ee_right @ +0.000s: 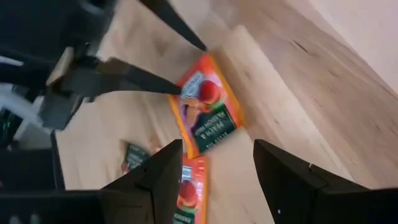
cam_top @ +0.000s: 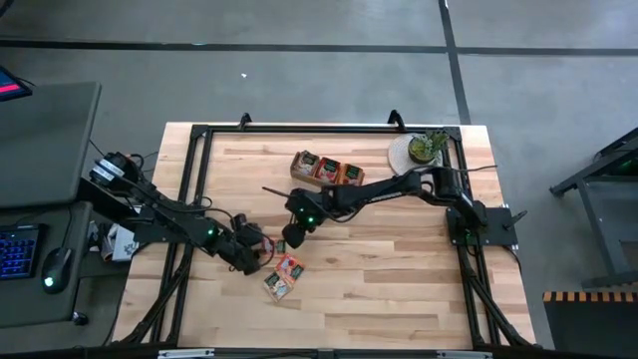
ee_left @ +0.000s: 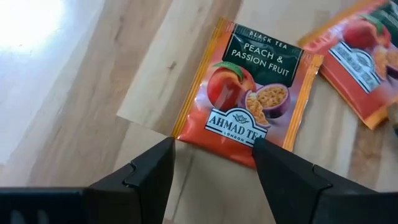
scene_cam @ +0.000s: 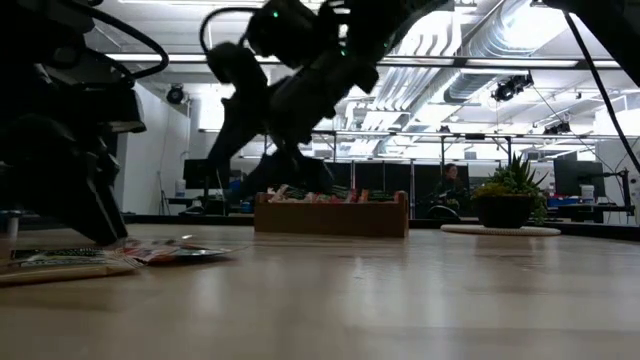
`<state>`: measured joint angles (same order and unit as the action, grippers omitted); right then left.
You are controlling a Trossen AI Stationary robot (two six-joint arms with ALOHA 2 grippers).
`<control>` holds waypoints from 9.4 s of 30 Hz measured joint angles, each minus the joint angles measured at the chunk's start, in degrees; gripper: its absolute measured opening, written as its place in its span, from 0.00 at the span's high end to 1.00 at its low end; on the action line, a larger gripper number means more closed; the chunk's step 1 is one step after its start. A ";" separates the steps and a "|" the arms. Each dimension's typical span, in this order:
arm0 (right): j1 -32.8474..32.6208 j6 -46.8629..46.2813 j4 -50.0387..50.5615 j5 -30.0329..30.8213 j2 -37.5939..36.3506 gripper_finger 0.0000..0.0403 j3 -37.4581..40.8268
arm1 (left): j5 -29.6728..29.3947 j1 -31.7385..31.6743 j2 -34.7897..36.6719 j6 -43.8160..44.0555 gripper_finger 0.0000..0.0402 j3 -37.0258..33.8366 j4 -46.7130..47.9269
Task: Pick & Place Tea
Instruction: Put the orange tea bag into the right section of the wooden organizer
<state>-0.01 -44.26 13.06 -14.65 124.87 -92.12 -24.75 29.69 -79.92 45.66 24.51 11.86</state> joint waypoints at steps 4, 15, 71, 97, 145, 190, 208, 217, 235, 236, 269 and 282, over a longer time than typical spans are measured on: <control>0.00 -6.02 -4.42 0.01 -0.01 0.52 4.10 | -0.55 0.00 -0.07 1.39 0.46 -0.06 0.11; -0.02 -11.33 -13.75 0.82 0.01 0.52 10.65 | -2.58 -0.04 -0.28 1.37 0.46 -0.39 -1.87; -1.14 -9.37 -20.55 6.15 3.42 0.82 10.65 | 0.15 -6.82 -0.20 -3.38 0.46 -0.36 -8.97; 0.02 -1.08 -16.33 0.80 1.67 1.00 10.64 | -0.44 -6.84 8.18 -7.95 0.46 4.32 6.61; 25.51 54.03 67.46 10.36 -17.95 1.00 -22.11 | -10.57 -16.31 22.75 5.91 0.46 5.38 7.54; 23.09 61.73 69.29 8.60 -0.67 1.00 -17.11 | -8.58 -16.20 22.75 7.40 0.46 5.38 7.67; 23.26 61.68 66.77 12.72 -0.58 0.97 -13.94 | -8.13 -16.20 22.75 7.38 0.46 5.38 7.72; 23.34 61.66 67.61 13.17 -2.56 0.74 -13.96 | -7.50 -16.18 22.75 7.38 0.46 5.38 7.76; 17.17 48.74 56.86 -2.54 -15.67 0.64 -14.03 | 2.52 -16.17 22.73 5.19 0.46 5.38 9.31; 16.02 47.63 54.93 -2.62 -15.80 0.64 -14.03 | 3.41 -16.19 22.73 5.20 0.46 5.38 9.23; -10.17 2.57 4.24 5.41 -15.58 0.64 17.87 | 12.95 -3.80 -1.76 -5.68 0.46 5.38 -16.48; -14.75 -0.65 -0.87 18.67 -15.58 0.64 18.47 | 7.97 -3.76 -10.74 -0.84 0.46 7.93 -18.49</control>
<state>-14.76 -44.91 12.19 4.02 109.30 -73.65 -16.78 25.93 -90.66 44.82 32.44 -6.63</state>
